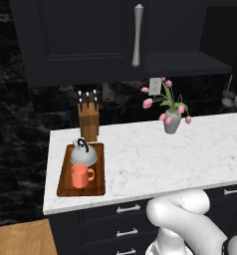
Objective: Pick the kettle from the counter and place it on the tray. Then pick the mug from the cabinet and place it on the tray. Then close the cabinet doors.
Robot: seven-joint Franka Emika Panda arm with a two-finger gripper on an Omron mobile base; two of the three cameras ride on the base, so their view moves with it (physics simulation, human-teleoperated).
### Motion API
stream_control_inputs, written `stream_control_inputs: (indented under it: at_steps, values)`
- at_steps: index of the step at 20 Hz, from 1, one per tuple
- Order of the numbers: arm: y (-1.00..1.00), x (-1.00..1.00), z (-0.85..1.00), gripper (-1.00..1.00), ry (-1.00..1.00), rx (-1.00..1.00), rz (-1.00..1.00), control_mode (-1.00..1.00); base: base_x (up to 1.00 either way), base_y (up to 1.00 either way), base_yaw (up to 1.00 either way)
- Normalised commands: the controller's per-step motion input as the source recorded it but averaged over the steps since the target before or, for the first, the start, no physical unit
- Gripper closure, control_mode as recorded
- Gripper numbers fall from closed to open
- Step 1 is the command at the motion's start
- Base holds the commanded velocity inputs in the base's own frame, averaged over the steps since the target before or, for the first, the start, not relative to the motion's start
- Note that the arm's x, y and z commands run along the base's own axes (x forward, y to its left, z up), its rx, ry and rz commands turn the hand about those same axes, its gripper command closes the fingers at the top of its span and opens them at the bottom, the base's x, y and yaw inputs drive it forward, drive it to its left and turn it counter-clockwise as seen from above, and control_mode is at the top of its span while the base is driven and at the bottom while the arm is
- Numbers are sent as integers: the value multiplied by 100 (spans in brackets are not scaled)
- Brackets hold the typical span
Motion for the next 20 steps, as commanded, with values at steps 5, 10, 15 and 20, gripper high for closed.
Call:
stream_control_inputs:
  at_steps: [5,10,15,20]
  values:
    - [49,43,-4,-100,0,-7,27,-100,0,0,0]
    - [66,42,-8,-100,0,-9,26,-100,0,0,0]
    - [73,57,-6,-100,-1,-6,23,-100,0,0,0]
    - [67,77,-5,-100,-7,0,15,-100,0,0,0]
